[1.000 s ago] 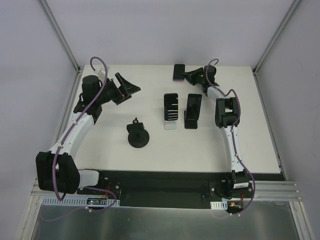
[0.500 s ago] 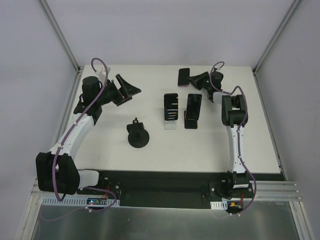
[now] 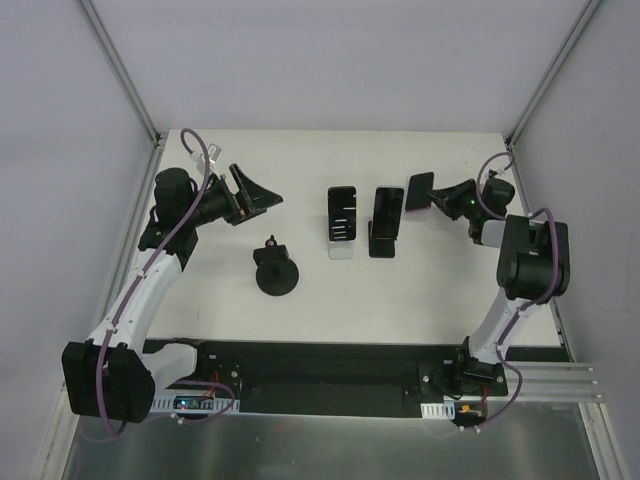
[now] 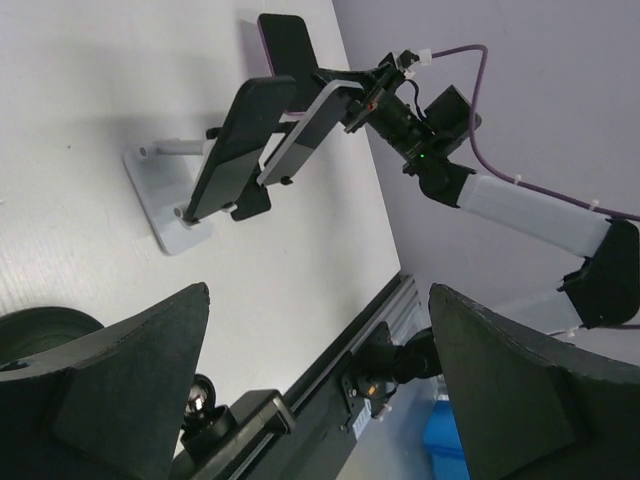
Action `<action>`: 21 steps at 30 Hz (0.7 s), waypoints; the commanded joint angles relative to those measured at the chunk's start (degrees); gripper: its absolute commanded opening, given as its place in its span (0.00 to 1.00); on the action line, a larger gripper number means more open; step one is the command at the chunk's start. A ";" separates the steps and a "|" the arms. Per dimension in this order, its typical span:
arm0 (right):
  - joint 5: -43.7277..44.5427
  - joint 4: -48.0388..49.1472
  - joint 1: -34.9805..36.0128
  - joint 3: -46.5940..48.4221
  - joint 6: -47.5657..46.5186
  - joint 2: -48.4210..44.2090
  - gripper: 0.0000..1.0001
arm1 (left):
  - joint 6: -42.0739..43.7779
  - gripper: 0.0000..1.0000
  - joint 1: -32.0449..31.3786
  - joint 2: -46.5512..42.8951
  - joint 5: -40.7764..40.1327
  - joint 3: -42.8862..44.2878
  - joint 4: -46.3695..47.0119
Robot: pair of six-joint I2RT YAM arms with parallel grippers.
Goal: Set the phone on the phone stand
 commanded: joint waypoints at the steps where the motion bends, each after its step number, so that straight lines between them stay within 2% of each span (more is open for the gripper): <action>1: -1.06 -12.05 1.11 -8.11 -16.13 -17.76 0.01 | 0.40 0.89 0.35 -4.68 4.29 -2.55 -0.11; 5: 3.85 -26.53 0.67 -14.89 -23.78 -30.08 0.01 | 0.93 0.88 0.35 -6.52 6.13 -3.61 -0.99; 10: 8.96 -40.34 0.23 -21.39 -28.47 -46.78 0.01 | 3.55 0.83 -1.31 -7.85 8.07 -1.69 -2.65; 12: 9.49 -43.79 0.05 -22.80 -29.78 -53.88 0.01 | 5.57 0.82 -4.73 -7.41 7.81 0.42 -4.32; 13: 9.49 -48.51 0.05 -22.63 -30.57 -56.10 0.01 | 8.46 0.83 -6.57 -6.97 7.46 3.39 -5.55; 14: 9.40 -51.08 0.05 -22.46 -31.28 -58.12 0.01 | 10.40 0.83 -11.64 -5.84 6.67 5.16 -9.22; 16: 7.91 -57.74 0.05 -21.84 -33.47 -63.75 0.00 | 16.97 0.85 -17.63 -4.25 2.02 11.29 -13.98; 18: 4.16 -60.14 0.05 -22.10 -34.18 -69.18 0.01 | 20.16 0.85 -25.53 -0.65 -1.23 14.92 -18.47; 21: -1.38 -64.71 0.14 -21.84 -34.36 -75.78 0.01 | 23.68 0.87 -31.53 4.88 -0.20 21.06 -20.06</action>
